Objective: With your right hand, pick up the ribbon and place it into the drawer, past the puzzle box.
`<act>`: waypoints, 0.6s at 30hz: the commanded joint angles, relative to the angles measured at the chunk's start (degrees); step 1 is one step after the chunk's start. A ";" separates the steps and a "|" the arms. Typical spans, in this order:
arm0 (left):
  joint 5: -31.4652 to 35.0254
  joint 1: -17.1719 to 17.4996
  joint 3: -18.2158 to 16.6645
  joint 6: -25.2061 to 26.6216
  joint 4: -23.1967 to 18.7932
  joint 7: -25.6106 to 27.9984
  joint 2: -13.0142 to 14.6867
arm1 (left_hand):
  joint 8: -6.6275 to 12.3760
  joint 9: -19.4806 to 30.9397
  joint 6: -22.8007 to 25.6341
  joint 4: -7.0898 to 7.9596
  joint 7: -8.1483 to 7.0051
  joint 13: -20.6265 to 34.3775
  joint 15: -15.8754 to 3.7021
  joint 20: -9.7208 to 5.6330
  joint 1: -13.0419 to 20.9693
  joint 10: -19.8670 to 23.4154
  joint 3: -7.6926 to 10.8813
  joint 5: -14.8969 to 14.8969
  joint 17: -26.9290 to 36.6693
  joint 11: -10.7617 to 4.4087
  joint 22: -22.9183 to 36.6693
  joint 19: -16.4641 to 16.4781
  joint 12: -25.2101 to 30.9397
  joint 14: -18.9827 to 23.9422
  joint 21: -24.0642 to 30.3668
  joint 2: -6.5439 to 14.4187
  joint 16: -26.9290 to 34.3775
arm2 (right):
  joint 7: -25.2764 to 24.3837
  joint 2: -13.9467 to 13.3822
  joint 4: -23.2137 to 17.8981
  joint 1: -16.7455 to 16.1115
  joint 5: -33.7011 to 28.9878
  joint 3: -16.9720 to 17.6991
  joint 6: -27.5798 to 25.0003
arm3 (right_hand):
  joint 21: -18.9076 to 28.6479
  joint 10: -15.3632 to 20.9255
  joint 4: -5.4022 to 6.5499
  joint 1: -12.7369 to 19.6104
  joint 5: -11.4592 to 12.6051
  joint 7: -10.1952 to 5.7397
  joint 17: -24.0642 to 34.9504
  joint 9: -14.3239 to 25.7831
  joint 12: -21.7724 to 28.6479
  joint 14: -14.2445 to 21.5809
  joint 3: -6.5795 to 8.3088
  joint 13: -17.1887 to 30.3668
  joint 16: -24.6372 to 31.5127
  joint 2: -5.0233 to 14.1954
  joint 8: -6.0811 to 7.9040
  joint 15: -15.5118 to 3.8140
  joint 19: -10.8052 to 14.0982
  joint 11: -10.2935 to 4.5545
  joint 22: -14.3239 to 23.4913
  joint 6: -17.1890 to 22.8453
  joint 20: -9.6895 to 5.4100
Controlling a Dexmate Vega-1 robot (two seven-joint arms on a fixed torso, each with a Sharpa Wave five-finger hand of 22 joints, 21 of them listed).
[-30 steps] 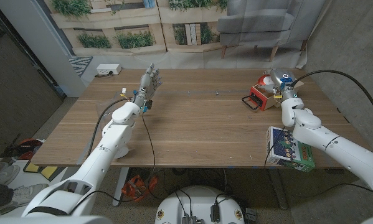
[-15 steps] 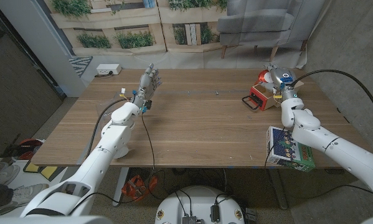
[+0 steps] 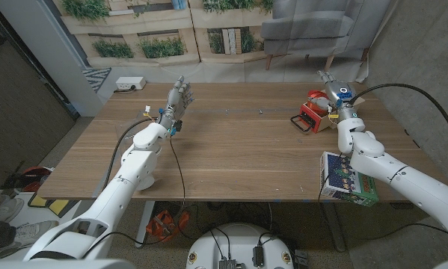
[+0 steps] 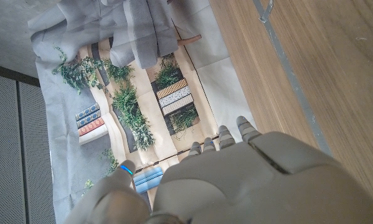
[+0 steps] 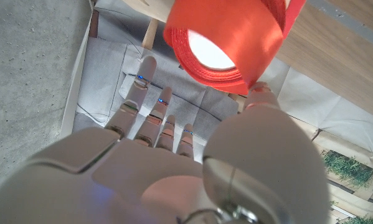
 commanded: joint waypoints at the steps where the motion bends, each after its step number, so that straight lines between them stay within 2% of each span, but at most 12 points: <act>1: -0.13 0.13 0.06 -0.06 -0.06 0.22 0.05 | 0.24 0.26 -5.87 -0.07 -0.24 0.21 0.16 0.19 0.19 -8.84 0.15 0.29 0.10 -0.03 0.22 -1.89 0.19 -9.67 -0.19 6.88 0.19 | -1.47 0.12 0.07 -0.05 -0.06 0.39 1.03 | -3.43 -2.31 0.80 -2.11 1.50 -0.19 -0.57 -0.02 0.46 -4.94 -1.04 -0.30 -0.39 0.09 0.99 -1.19 -5.24 -0.48 0.08 -0.67 3.10; 4: -0.08 0.16 0.07 -0.21 -0.10 0.21 0.11 | 0.24 0.26 -5.88 -0.06 -0.24 0.21 0.15 0.21 0.19 -8.82 0.16 0.29 0.10 0.06 0.22 -1.89 0.20 -9.67 -0.20 6.88 0.19 | -2.54 0.36 0.25 -0.15 0.03 0.63 1.39 | -5.25 -3.90 1.65 -3.74 1.92 -0.29 -0.98 -0.05 0.40 -7.77 -1.58 -0.50 -0.42 0.62 0.90 -0.45 -7.60 -0.79 0.05 -1.72 4.13; 6: -0.15 0.18 0.04 -0.18 -0.15 0.24 0.11 | 0.26 0.26 -5.83 -0.06 -0.21 0.21 0.17 0.19 0.19 -8.75 0.17 0.29 0.10 0.00 0.22 -1.87 0.23 -9.64 -0.20 6.88 0.20 | -3.31 0.47 0.44 -0.15 -0.01 0.70 1.79 | -5.92 -4.39 2.01 -4.41 2.02 -0.22 -1.09 -0.06 0.41 -8.65 -1.75 -0.57 -0.36 0.97 0.90 -0.28 -8.47 -0.66 0.04 -2.02 4.21; 12: -0.24 0.21 0.07 -0.24 -0.16 0.17 0.14 | 0.23 0.26 -5.89 -0.06 -0.25 0.21 0.16 0.19 0.19 -8.71 0.18 0.29 0.11 0.05 0.22 -1.85 0.24 -9.65 -0.21 6.87 0.20 | -3.63 0.30 0.04 -0.14 -0.09 0.86 2.31 | -6.57 -4.27 2.39 -5.19 2.07 -0.19 -1.24 -0.07 0.66 -9.53 -1.99 -0.64 -0.27 1.24 1.04 -0.12 -9.13 -0.56 0.03 -1.98 4.29; 18: -0.29 0.28 0.06 -0.47 -0.14 0.19 0.10 | 0.23 0.26 -5.90 -0.06 -0.23 0.21 0.17 0.17 0.18 -8.75 0.20 0.28 0.11 -0.17 0.22 -1.84 0.22 -9.66 -0.22 6.87 0.19 | -3.50 0.06 -0.35 -0.01 0.02 1.11 2.99 | -7.08 -2.71 2.81 -6.26 2.12 -0.92 -1.52 -0.09 1.37 -9.54 -2.44 -0.75 0.18 1.33 1.58 -0.02 -8.92 -0.22 0.02 -0.80 4.06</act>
